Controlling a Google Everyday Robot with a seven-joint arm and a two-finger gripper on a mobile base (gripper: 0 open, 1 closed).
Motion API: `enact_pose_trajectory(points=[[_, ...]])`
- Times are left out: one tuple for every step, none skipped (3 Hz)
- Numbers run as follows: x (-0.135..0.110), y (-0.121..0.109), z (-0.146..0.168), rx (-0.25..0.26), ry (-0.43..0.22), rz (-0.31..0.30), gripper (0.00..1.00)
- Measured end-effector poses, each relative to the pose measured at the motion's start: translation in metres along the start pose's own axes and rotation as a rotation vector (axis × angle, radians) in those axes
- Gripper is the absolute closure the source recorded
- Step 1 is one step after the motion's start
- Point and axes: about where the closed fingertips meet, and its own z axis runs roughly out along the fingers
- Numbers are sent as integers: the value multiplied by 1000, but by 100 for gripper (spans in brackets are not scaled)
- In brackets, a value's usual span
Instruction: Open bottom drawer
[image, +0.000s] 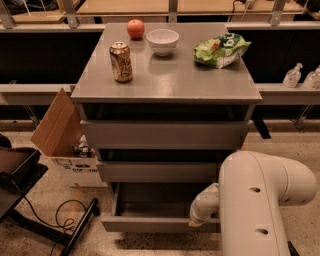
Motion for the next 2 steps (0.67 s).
enact_pose_trajectory(points=[[0, 1, 1, -2, 0, 0, 37], [0, 2, 2, -4, 0, 0, 14]])
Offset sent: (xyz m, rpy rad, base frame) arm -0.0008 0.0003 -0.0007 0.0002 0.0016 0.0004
